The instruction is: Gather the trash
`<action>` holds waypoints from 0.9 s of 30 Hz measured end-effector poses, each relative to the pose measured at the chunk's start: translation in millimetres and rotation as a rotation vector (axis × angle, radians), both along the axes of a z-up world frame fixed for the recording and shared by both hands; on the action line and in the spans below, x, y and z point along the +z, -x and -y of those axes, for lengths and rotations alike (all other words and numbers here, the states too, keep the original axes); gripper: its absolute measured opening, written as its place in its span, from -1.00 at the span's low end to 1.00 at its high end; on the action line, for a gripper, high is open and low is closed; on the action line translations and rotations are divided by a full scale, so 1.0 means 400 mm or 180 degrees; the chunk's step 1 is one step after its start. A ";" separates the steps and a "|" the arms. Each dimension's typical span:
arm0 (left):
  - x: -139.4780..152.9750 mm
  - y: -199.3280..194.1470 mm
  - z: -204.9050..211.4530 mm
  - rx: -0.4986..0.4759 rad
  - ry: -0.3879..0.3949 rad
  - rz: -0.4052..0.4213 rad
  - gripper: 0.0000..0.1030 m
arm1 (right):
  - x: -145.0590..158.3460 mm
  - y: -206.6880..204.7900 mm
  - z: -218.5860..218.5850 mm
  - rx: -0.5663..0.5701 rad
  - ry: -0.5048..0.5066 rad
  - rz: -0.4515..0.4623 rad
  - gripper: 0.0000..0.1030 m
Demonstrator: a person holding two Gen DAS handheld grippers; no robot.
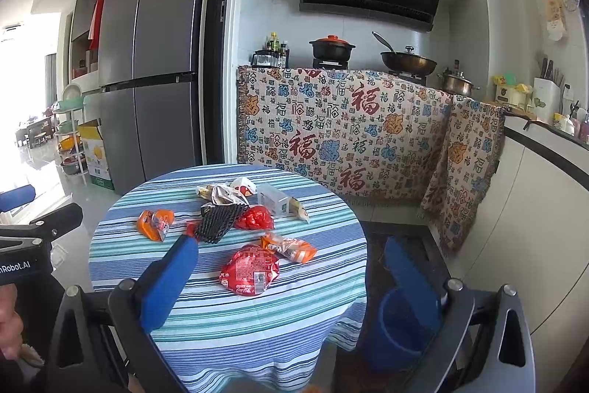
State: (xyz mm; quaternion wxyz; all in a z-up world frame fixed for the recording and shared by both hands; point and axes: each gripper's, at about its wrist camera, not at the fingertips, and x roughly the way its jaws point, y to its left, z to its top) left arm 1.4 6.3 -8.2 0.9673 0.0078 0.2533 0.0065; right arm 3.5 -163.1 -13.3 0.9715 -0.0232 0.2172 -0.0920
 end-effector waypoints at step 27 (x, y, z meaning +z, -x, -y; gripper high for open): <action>-0.012 -0.013 -0.004 0.0020 0.0015 -0.0039 0.99 | -0.006 -0.010 0.009 -0.0003 -0.0025 0.0000 1.00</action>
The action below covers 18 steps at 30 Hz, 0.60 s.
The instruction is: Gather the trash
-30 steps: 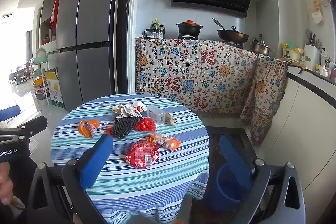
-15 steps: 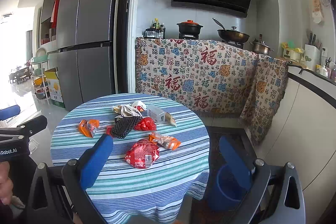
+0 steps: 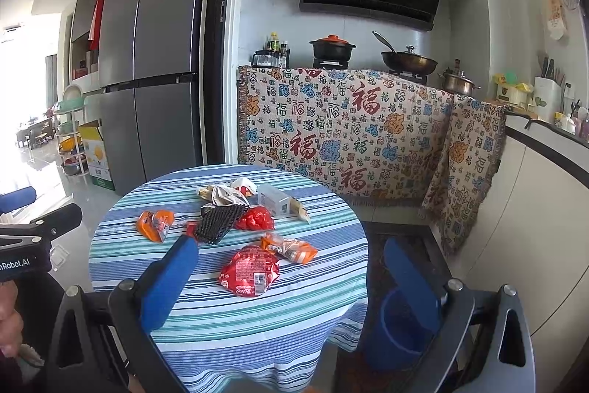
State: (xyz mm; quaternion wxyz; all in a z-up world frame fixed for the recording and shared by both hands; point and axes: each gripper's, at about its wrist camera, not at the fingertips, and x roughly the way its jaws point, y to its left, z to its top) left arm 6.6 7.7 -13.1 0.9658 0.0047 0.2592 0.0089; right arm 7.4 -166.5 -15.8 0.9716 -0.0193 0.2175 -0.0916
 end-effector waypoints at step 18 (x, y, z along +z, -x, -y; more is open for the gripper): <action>-0.084 -0.095 -0.068 0.0181 0.0211 -0.0198 0.99 | -0.058 -0.054 0.055 -0.0048 -0.0098 -0.0044 1.00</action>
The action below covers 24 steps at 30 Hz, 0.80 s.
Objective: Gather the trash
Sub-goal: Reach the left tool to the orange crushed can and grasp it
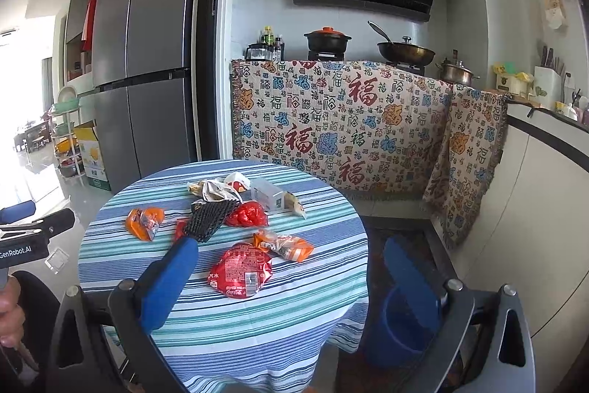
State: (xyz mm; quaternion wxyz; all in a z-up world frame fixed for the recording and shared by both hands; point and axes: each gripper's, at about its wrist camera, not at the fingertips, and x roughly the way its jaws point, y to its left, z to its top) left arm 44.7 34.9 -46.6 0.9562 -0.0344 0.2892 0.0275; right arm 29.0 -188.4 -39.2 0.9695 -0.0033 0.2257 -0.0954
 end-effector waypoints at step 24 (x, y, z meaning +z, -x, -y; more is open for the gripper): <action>-0.336 -0.271 -0.074 -0.0115 0.0095 -0.0891 0.99 | -0.385 -0.331 0.218 0.0823 -0.0053 -0.1166 0.99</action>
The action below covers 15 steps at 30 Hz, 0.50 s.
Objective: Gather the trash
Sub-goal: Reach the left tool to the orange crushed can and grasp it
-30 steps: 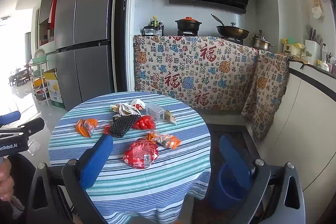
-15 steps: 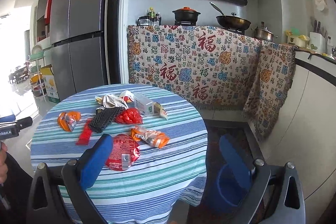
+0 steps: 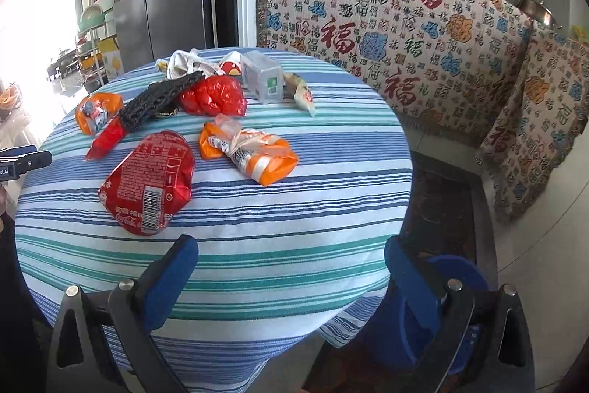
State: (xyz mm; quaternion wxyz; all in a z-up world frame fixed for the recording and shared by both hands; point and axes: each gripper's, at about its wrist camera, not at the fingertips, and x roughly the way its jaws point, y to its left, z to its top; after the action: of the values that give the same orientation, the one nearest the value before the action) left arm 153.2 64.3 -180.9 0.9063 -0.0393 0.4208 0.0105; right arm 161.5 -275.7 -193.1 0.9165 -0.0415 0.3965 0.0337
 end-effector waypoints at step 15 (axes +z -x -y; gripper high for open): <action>-0.065 -0.106 -0.005 -0.0158 -0.0202 -0.0238 0.99 | -0.077 -0.167 -0.017 0.0598 -0.0024 -0.0329 1.00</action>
State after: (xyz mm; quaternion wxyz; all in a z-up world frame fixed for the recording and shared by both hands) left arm 195.6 66.3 -206.9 0.8906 0.0004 0.4547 0.0028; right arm 228.5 -269.1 -224.0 0.8878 -0.0733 0.4375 0.1230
